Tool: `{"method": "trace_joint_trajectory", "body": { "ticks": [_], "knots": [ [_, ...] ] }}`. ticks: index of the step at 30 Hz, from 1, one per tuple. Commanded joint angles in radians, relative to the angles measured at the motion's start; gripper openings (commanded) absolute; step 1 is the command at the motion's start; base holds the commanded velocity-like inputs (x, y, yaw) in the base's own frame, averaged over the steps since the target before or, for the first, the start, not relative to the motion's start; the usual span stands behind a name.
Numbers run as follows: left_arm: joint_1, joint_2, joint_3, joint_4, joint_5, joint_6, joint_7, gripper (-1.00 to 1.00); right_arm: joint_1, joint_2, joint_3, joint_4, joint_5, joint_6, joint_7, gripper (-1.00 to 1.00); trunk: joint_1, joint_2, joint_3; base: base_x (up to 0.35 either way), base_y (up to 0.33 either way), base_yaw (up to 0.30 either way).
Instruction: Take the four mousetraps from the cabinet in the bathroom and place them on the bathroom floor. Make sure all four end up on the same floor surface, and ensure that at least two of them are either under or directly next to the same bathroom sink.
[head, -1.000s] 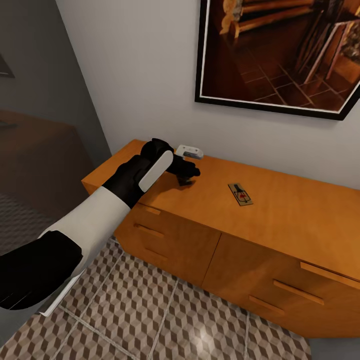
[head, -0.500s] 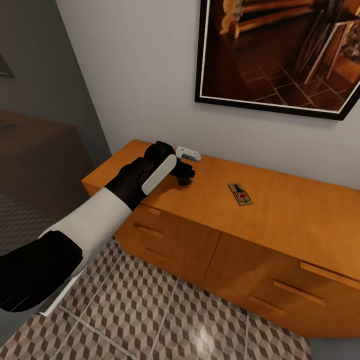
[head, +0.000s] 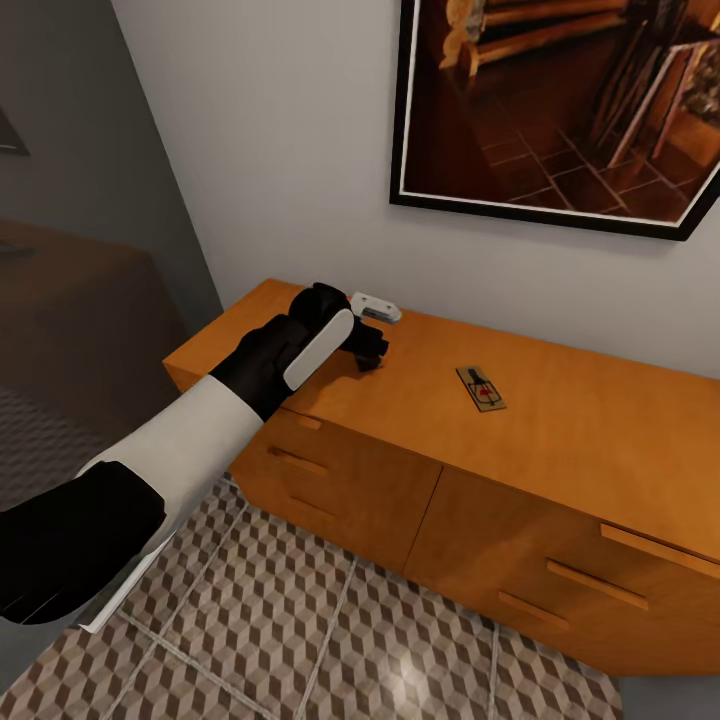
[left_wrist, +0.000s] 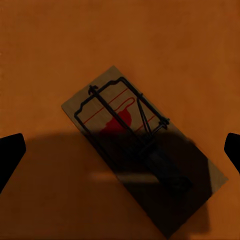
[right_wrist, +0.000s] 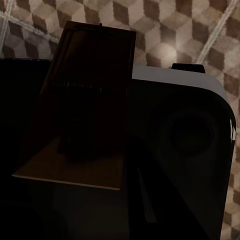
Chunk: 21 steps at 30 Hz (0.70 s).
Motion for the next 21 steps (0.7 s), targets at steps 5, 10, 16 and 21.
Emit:
{"method": "trace_joint_trajectory", "body": {
  "ticks": [5, 10, 16, 21],
  "knots": [
    [-0.001, 0.000, -0.002, -0.002, 0.011, 0.001, 0.010, 1.00, 0.000, 0.000, 0.007, 0.001, -0.014, -0.002, 0.006, -1.00, 0.000, 0.000, -0.001, 0.000, 0.000, 0.000],
    [-0.001, 0.000, -0.002, -0.005, 0.012, 0.001, 0.011, 1.00, 0.000, 0.000, 0.007, 0.001, -0.014, -0.002, 0.006, -1.00, 0.000, 0.000, -0.001, 0.000, 0.000, 0.000],
    [-0.001, -0.001, -0.002, -0.006, 0.013, 0.001, 0.011, 1.00, 0.000, 0.000, 0.007, 0.001, -0.013, -0.003, 0.007, -1.00, 0.000, 0.000, -0.001, 0.004, 0.000, 0.000],
    [-0.001, 0.000, -0.002, -0.007, 0.014, 0.001, 0.010, 1.00, 0.000, 0.001, 0.007, 0.001, -0.013, -0.003, 0.007, -1.00, 0.000, 0.000, -0.001, 0.075, 0.000, 0.000]
  ]
}}
